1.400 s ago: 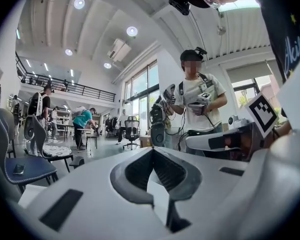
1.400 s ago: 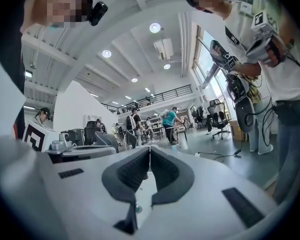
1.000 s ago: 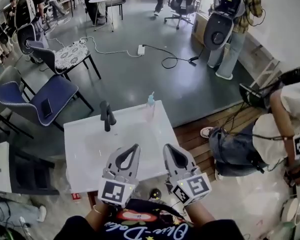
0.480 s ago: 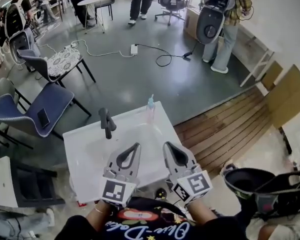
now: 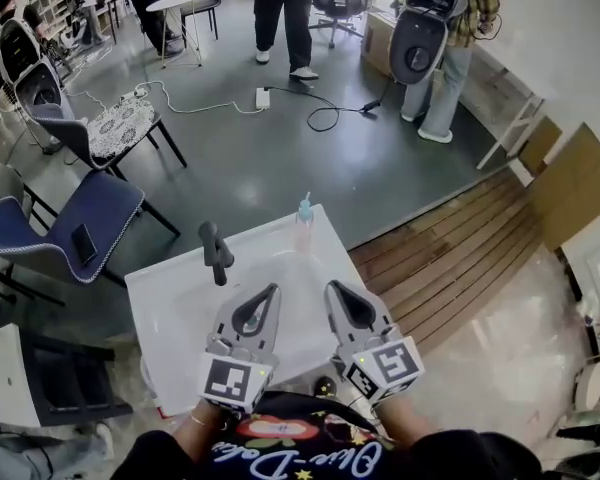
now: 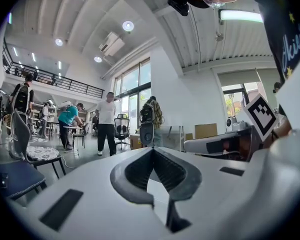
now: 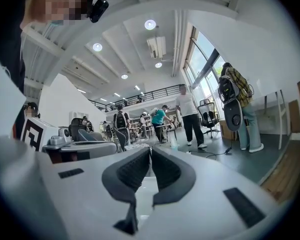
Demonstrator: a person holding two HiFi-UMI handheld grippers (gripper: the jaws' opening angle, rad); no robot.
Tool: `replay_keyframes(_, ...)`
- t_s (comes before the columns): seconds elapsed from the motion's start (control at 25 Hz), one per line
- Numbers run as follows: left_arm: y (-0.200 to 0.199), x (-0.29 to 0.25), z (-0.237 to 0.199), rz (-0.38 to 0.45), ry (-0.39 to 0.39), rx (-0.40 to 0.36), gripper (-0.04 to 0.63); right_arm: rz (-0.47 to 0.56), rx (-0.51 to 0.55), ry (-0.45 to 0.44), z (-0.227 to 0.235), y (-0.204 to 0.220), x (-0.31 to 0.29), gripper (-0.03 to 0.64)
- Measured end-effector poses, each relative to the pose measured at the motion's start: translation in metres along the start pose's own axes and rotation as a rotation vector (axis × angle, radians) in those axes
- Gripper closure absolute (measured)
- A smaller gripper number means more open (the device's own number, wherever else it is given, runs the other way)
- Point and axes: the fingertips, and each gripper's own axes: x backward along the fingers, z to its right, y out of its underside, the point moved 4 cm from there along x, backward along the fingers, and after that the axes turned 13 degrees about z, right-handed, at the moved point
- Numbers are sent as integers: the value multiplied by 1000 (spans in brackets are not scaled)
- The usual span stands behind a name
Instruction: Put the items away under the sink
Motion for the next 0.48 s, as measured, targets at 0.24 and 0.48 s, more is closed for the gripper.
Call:
replay_keyframes(0.24, 1, -3, -9, 16, 4, 0, 588, -14, 13, 0, -3, 4, -9, 607)
replay_keyframes(0.48, 2, 1, -15, 4, -10, 11, 588, -24, 14, -2, -6, 8, -15, 571)
